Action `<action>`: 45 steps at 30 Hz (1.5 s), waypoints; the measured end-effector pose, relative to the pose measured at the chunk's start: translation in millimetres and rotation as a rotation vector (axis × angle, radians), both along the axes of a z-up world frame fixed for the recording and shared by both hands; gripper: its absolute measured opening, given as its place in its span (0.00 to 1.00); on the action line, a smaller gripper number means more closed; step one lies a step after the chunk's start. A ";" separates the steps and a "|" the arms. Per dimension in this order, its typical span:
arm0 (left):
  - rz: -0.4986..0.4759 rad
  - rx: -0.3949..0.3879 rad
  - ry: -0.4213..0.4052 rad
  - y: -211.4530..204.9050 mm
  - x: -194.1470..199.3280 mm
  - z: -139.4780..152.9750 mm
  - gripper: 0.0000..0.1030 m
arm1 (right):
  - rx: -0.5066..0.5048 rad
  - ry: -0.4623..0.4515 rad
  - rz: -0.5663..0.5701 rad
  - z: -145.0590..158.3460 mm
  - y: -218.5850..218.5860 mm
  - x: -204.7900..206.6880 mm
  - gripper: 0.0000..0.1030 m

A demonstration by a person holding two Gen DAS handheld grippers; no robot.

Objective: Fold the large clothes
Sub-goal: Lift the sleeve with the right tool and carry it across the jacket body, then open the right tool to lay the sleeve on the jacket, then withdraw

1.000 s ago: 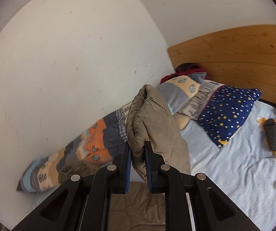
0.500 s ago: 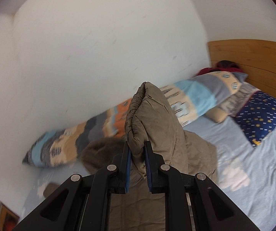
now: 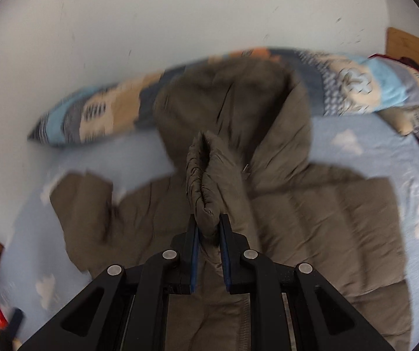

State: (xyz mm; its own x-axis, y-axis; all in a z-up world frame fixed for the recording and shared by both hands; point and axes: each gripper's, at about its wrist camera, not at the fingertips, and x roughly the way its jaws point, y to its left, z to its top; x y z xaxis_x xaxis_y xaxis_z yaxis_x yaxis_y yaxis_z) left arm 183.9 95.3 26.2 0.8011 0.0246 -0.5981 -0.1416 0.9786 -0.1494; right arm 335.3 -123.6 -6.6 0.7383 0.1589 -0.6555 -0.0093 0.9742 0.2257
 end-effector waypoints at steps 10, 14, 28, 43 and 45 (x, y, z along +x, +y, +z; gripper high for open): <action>0.006 -0.005 0.017 2.5 1.0 -2.3 1.00 | -0.105 0.109 0.099 -62.6 63.2 18.0 0.14; 0.008 -0.006 0.020 2.1 2.4 -3.1 1.00 | -0.112 0.142 0.118 -78.0 68.6 17.6 0.26; 0.014 0.001 0.018 -9.4 6.1 -4.5 1.00 | 0.069 -0.022 0.162 -16.8 -31.4 -46.3 0.57; -0.069 0.050 0.066 -53.0 49.5 -13.8 1.00 | -0.078 0.237 -0.302 -84.3 -199.0 1.1 0.44; -0.083 0.071 0.078 -61.3 64.9 -19.2 1.00 | -0.126 0.287 -0.267 -100.4 -194.5 7.9 0.44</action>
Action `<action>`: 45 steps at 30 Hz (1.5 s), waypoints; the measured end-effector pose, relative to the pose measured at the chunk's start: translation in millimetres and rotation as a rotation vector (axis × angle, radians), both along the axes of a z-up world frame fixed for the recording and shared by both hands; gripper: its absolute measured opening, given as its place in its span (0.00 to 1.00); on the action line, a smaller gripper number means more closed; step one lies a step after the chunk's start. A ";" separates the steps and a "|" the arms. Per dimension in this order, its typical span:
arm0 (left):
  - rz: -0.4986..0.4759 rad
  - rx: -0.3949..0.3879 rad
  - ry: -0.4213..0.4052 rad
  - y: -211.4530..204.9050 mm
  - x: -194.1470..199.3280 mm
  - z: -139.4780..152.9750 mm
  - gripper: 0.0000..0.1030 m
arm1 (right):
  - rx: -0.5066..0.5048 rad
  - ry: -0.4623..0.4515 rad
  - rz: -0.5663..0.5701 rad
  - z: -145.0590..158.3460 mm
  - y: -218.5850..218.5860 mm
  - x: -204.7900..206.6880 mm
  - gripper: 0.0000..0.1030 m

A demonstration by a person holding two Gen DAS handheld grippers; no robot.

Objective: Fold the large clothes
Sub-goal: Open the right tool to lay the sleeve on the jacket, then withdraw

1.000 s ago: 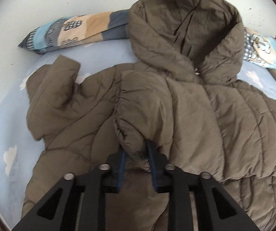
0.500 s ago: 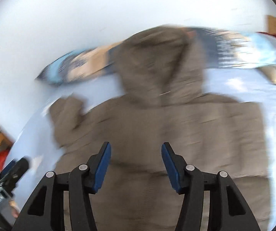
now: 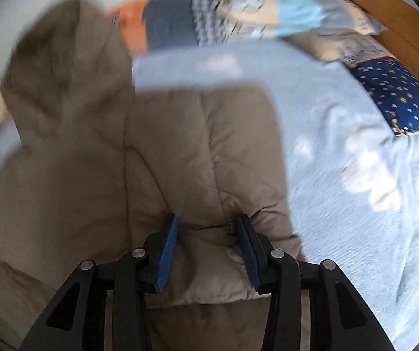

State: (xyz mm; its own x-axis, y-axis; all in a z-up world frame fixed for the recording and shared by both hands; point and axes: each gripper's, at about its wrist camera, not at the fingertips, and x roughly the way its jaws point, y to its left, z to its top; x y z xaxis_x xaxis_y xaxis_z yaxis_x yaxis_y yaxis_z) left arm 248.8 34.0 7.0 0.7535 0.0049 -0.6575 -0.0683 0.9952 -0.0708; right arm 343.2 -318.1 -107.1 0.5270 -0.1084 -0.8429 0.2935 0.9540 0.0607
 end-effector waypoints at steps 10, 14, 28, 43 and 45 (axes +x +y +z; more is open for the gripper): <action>-0.047 0.054 0.064 -16.6 77.1 -34.9 1.00 | 0.021 -0.044 0.044 53.8 17.6 -45.4 0.44; -0.018 0.116 0.189 -16.3 100.9 -68.6 1.00 | 0.148 -0.074 0.052 67.6 36.4 -85.5 0.45; -0.003 0.055 0.157 -7.1 94.8 -36.4 1.00 | 0.162 -0.080 0.108 54.0 68.3 -98.0 0.45; -0.028 0.021 0.139 -9.1 71.0 -12.8 1.00 | 0.167 -0.092 0.114 67.5 75.7 -105.0 0.49; -0.032 0.024 0.144 -7.8 68.3 -13.1 1.00 | 0.160 -0.104 0.102 68.6 74.9 -106.9 0.54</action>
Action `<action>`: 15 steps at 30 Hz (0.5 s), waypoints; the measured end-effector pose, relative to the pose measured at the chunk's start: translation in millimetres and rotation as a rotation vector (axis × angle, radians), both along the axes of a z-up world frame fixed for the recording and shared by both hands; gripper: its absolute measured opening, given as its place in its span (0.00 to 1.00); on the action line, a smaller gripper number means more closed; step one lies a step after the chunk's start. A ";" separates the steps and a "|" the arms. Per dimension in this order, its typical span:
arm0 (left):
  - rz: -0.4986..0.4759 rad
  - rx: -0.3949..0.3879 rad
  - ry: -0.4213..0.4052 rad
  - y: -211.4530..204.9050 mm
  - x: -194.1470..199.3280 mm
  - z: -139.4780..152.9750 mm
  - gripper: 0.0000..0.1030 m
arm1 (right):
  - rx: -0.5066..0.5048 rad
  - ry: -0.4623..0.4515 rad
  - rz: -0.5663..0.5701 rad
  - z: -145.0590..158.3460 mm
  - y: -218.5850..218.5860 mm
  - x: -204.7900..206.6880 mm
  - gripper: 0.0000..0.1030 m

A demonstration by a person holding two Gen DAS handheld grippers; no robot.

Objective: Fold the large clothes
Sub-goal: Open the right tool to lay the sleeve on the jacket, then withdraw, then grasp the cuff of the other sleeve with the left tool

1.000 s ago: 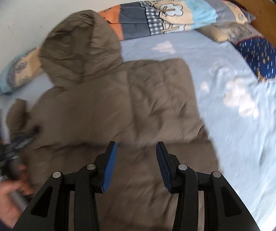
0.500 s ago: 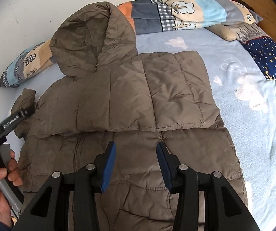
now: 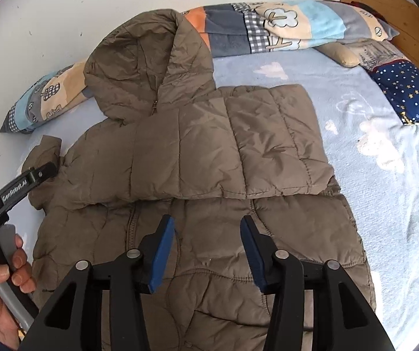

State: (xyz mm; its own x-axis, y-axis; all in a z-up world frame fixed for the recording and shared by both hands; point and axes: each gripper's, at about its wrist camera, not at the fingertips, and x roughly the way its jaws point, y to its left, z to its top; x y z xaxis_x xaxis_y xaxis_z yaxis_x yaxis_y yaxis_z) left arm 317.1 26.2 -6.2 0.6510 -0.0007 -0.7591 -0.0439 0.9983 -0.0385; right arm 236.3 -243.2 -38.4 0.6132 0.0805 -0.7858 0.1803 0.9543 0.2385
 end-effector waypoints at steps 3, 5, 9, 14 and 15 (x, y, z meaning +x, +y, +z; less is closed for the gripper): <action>0.009 0.011 0.014 3.8 -0.5 -4.3 1.00 | 0.026 -0.015 -0.036 -1.8 -7.8 -0.2 0.58; 0.014 0.008 0.030 7.8 1.0 -9.9 1.00 | 0.035 -0.027 -0.079 -4.9 -16.6 2.9 0.59; 0.022 0.027 0.097 11.7 9.3 -33.4 1.00 | 0.057 0.031 -0.077 -18.7 -24.6 16.2 0.59; 0.021 0.040 0.202 10.9 20.7 -58.0 1.00 | 0.052 0.108 -0.055 -36.5 -18.7 27.3 0.59; 0.019 0.031 0.181 12.1 20.4 -52.1 1.00 | 0.056 0.102 -0.052 -36.3 -18.3 27.2 0.59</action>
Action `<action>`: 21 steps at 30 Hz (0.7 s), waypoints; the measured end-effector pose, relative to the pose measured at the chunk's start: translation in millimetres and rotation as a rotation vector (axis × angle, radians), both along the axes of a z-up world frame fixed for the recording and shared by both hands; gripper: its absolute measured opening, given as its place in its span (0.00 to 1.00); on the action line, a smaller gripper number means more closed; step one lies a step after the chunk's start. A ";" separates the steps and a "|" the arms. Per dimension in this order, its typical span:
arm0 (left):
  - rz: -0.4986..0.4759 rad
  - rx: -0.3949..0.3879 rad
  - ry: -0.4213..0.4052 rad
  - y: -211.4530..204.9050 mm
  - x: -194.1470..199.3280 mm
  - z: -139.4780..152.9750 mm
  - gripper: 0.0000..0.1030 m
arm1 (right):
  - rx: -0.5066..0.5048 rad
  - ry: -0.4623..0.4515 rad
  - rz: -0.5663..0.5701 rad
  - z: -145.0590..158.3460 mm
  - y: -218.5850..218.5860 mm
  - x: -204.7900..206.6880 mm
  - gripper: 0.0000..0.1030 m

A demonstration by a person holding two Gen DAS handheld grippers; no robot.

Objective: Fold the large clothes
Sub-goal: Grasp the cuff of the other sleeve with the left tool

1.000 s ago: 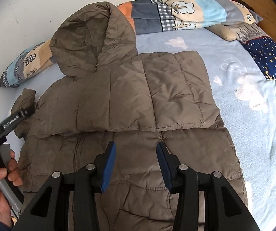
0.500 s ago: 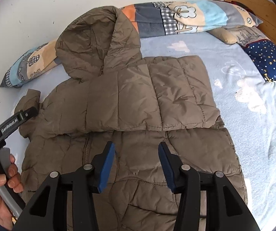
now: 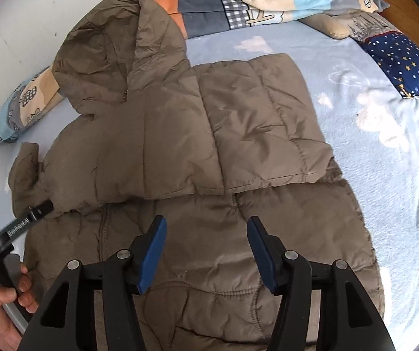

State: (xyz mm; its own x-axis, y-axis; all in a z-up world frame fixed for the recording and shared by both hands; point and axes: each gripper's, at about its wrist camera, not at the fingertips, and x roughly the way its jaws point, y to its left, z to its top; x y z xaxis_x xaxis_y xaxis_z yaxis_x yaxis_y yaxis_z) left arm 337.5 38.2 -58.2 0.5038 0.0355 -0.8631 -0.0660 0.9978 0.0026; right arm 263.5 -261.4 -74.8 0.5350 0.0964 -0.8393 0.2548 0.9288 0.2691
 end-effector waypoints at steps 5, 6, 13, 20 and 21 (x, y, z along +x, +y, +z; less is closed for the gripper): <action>0.017 -0.047 -0.166 29.7 0.8 46.4 1.00 | -0.015 -0.049 0.011 7.0 0.0 -0.3 0.59; 0.040 -0.077 -0.183 44.8 2.7 52.3 1.00 | -0.015 -0.047 0.008 6.3 -0.9 0.4 0.59; 0.341 -0.303 -0.149 199.5 20.8 38.7 1.00 | 0.006 -0.065 0.049 9.5 0.2 2.4 0.59; 0.573 -0.579 -0.120 341.1 27.4 -2.4 0.76 | 0.014 -0.084 0.068 14.5 6.0 -0.9 0.59; 0.590 -0.624 -0.122 356.4 30.4 -10.3 0.74 | 0.008 -0.083 0.075 14.3 7.5 -1.7 0.59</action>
State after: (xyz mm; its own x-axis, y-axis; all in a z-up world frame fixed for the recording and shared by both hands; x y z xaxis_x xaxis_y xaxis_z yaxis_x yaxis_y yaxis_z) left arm 367.9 394.6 -68.5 0.6426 -0.1418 -0.7530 -0.5373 0.6171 -0.5748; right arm 261.7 -254.0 -60.5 0.5941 0.1455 -0.7911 0.1609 0.9422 0.2941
